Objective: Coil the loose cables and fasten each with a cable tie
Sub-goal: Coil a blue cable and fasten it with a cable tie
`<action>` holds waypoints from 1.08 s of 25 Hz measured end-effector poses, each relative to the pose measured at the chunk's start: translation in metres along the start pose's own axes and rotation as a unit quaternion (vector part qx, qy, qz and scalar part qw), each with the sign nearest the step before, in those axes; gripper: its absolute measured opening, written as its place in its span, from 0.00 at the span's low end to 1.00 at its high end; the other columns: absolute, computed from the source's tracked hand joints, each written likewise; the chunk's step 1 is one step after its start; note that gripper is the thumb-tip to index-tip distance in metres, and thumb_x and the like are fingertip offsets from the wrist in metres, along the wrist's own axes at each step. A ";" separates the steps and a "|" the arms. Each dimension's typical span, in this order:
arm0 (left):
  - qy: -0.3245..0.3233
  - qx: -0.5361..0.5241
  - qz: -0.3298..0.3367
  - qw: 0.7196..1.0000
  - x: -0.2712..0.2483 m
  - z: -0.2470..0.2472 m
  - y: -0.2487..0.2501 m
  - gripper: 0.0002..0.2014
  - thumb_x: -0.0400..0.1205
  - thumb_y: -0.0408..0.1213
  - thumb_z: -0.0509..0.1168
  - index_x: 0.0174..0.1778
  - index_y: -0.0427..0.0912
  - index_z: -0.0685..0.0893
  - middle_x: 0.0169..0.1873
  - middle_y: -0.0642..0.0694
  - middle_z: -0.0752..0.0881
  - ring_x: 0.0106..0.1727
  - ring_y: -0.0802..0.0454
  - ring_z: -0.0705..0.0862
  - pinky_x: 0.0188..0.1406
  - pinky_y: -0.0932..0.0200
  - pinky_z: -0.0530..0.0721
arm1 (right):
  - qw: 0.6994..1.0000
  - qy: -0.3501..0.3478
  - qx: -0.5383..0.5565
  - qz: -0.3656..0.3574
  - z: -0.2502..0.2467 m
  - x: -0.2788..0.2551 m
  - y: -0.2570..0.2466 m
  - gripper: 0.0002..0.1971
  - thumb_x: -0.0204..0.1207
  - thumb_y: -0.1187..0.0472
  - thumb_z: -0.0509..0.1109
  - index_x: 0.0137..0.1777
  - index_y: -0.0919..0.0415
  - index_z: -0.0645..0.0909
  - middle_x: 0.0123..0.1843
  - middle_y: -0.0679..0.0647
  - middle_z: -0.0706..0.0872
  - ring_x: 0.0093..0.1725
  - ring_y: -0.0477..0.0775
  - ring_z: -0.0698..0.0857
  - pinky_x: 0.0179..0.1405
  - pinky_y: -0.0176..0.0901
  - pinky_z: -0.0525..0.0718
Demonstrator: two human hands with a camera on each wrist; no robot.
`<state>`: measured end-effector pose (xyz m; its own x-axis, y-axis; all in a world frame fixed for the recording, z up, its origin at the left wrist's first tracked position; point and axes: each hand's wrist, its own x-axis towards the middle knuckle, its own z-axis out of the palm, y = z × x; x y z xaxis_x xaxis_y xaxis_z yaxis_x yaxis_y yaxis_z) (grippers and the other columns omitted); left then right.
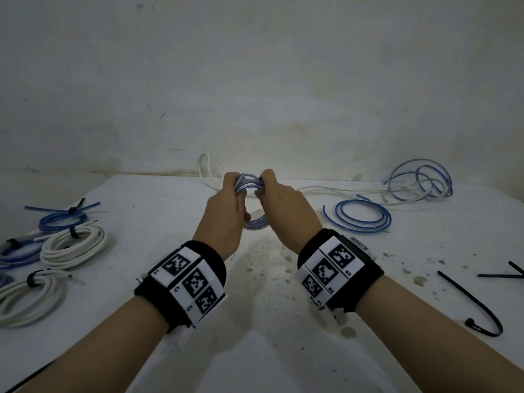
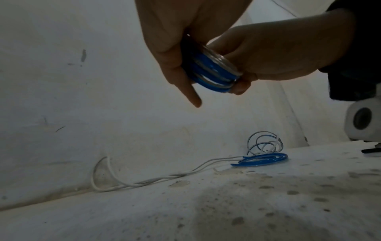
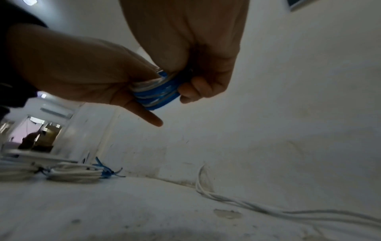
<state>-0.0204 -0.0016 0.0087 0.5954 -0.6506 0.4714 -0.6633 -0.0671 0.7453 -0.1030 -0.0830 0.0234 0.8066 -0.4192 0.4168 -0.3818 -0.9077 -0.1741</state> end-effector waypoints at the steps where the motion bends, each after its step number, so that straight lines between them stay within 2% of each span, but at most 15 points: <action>1: 0.014 0.022 0.019 0.999 0.001 0.001 -0.001 0.10 0.86 0.30 0.49 0.59 0.42 0.72 0.42 0.45 0.76 0.40 0.48 0.82 0.45 0.63 0.83 | 1.000 0.019 -0.017 0.005 -0.001 0.000 0.000 0.07 0.85 0.63 0.52 0.60 0.63 0.66 0.34 0.49 0.71 0.31 0.56 0.71 0.26 0.44 0.62; 3: 0.023 0.016 0.029 0.999 0.002 -0.001 -0.003 0.10 0.85 0.27 0.49 0.54 0.40 0.75 0.42 0.44 0.75 0.42 0.42 0.82 0.48 0.47 0.84 | 0.998 0.053 -0.009 0.010 -0.004 -0.002 0.000 0.09 0.83 0.63 0.54 0.60 0.63 0.70 0.39 0.51 0.74 0.35 0.56 0.73 0.33 0.43 0.66; 6: 0.017 0.065 0.038 0.997 0.003 -0.007 -0.006 0.08 0.84 0.28 0.50 0.49 0.36 0.75 0.35 0.40 0.79 0.39 0.36 0.82 0.44 0.39 0.83 | 0.987 0.077 0.138 0.009 -0.004 -0.006 0.001 0.11 0.81 0.54 0.62 0.55 0.61 0.77 0.37 0.50 0.80 0.34 0.51 0.76 0.35 0.41 0.72; 7: 0.028 0.069 0.028 0.997 0.003 -0.009 -0.006 0.08 0.85 0.30 0.50 0.48 0.37 0.75 0.33 0.41 0.79 0.39 0.36 0.82 0.44 0.39 0.83 | 0.970 0.077 0.231 0.021 -0.003 -0.006 0.002 0.13 0.79 0.51 0.64 0.55 0.59 0.79 0.36 0.49 0.80 0.32 0.46 0.77 0.34 0.37 0.73; 9: 0.061 0.023 -0.019 0.998 0.007 -0.013 -0.006 0.09 0.87 0.34 0.49 0.47 0.39 0.74 0.30 0.44 0.77 0.37 0.39 0.82 0.40 0.46 0.84 | 0.905 0.066 0.416 0.064 -0.003 -0.006 0.008 0.14 0.78 0.53 0.67 0.60 0.58 0.81 0.35 0.48 0.83 0.26 0.40 0.77 0.30 0.30 0.74; 11: 0.083 -0.055 -0.067 0.993 0.012 -0.019 -0.009 0.09 0.87 0.35 0.49 0.48 0.40 0.74 0.31 0.44 0.78 0.33 0.40 0.82 0.34 0.52 0.86 | 0.852 0.020 0.514 0.095 -0.004 -0.006 0.015 0.13 0.79 0.63 0.66 0.62 0.64 0.79 0.34 0.53 0.85 0.22 0.40 0.77 0.25 0.30 0.76; 12: 0.095 -0.095 -0.085 0.987 0.016 -0.023 -0.011 0.09 0.87 0.34 0.48 0.50 0.39 0.74 0.32 0.43 0.78 0.31 0.41 0.82 0.30 0.53 0.87 | 0.844 -0.010 0.527 0.097 -0.004 -0.006 0.017 0.10 0.80 0.66 0.64 0.59 0.66 0.80 0.34 0.55 0.85 0.22 0.41 0.79 0.25 0.30 0.77; 15: 0.134 -0.182 -0.130 0.965 0.023 -0.030 -0.018 0.08 0.87 0.31 0.48 0.53 0.39 0.72 0.33 0.44 0.76 0.28 0.46 0.81 0.21 0.60 0.86 | 0.859 -0.074 0.504 0.049 -0.006 -0.008 0.011 0.05 0.79 0.69 0.63 0.45 0.63 0.80 0.33 0.55 0.85 0.22 0.42 0.80 0.25 0.30 0.78; 18: 0.163 -0.217 -0.146 0.951 0.029 -0.034 -0.027 0.07 0.87 0.29 0.49 0.52 0.37 0.72 0.30 0.45 0.73 0.29 0.50 0.77 0.23 0.60 0.87 | 0.885 -0.123 0.449 -0.001 -0.003 -0.010 0.004 0.07 0.78 0.69 0.65 0.40 0.60 0.79 0.32 0.54 0.86 0.22 0.42 0.80 0.25 0.30 0.78; 20: 0.153 -0.161 -0.116 0.968 0.026 -0.034 -0.030 0.08 0.87 0.29 0.49 0.52 0.38 0.73 0.28 0.45 0.72 0.27 0.54 0.75 0.26 0.61 0.85 | 0.892 -0.110 0.438 0.008 -0.003 -0.009 0.006 0.05 0.79 0.69 0.64 0.45 0.62 0.80 0.32 0.54 0.86 0.23 0.42 0.79 0.25 0.30 0.77; 21: 0.132 -0.115 -0.083 0.981 0.022 -0.034 -0.029 0.09 0.86 0.28 0.49 0.52 0.39 0.74 0.27 0.46 0.72 0.26 0.57 0.75 0.27 0.63 0.81 | 0.893 -0.073 0.443 0.033 -0.005 -0.005 0.010 0.05 0.79 0.68 0.63 0.50 0.63 0.81 0.32 0.53 0.85 0.22 0.41 0.78 0.25 0.29 0.77; 23: 0.059 -0.052 -0.008 0.997 0.013 -0.031 -0.021 0.11 0.85 0.26 0.49 0.51 0.43 0.74 0.27 0.47 0.72 0.26 0.59 0.72 0.27 0.72 0.75 | 0.885 0.009 0.457 0.092 -0.013 0.005 0.019 0.12 0.81 0.67 0.61 0.61 0.67 0.80 0.31 0.52 0.83 0.21 0.37 0.76 0.25 0.27 0.74; 24: 0.015 -0.017 0.020 1.000 0.009 -0.028 -0.016 0.13 0.84 0.24 0.49 0.51 0.44 0.74 0.28 0.48 0.72 0.28 0.58 0.72 0.29 0.75 0.74 | 0.882 0.027 0.458 0.106 -0.019 0.010 0.020 0.14 0.82 0.66 0.60 0.65 0.68 0.78 0.32 0.52 0.82 0.20 0.35 0.75 0.25 0.25 0.73; 26: -0.039 0.053 0.041 0.997 0.006 -0.022 -0.010 0.14 0.82 0.22 0.49 0.51 0.46 0.73 0.32 0.52 0.73 0.31 0.57 0.72 0.33 0.73 0.73 | 0.897 0.008 0.434 0.087 -0.029 0.015 0.015 0.18 0.83 0.62 0.60 0.71 0.68 0.74 0.38 0.50 0.82 0.22 0.32 0.74 0.27 0.21 0.72; 27: -0.041 0.071 0.038 0.996 0.008 -0.021 -0.009 0.14 0.83 0.23 0.49 0.51 0.45 0.73 0.34 0.52 0.74 0.32 0.55 0.73 0.35 0.70 0.72 | 0.916 -0.024 0.396 0.062 -0.033 0.015 0.009 0.20 0.83 0.61 0.60 0.73 0.67 0.71 0.40 0.46 0.80 0.25 0.32 0.74 0.29 0.19 0.72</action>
<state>-0.0001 0.0091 0.0157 0.5056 -0.7175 0.4792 -0.7661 -0.1178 0.6319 -0.1087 -0.0969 0.0574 0.8059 -0.5025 0.3131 -0.0401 -0.5740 -0.8179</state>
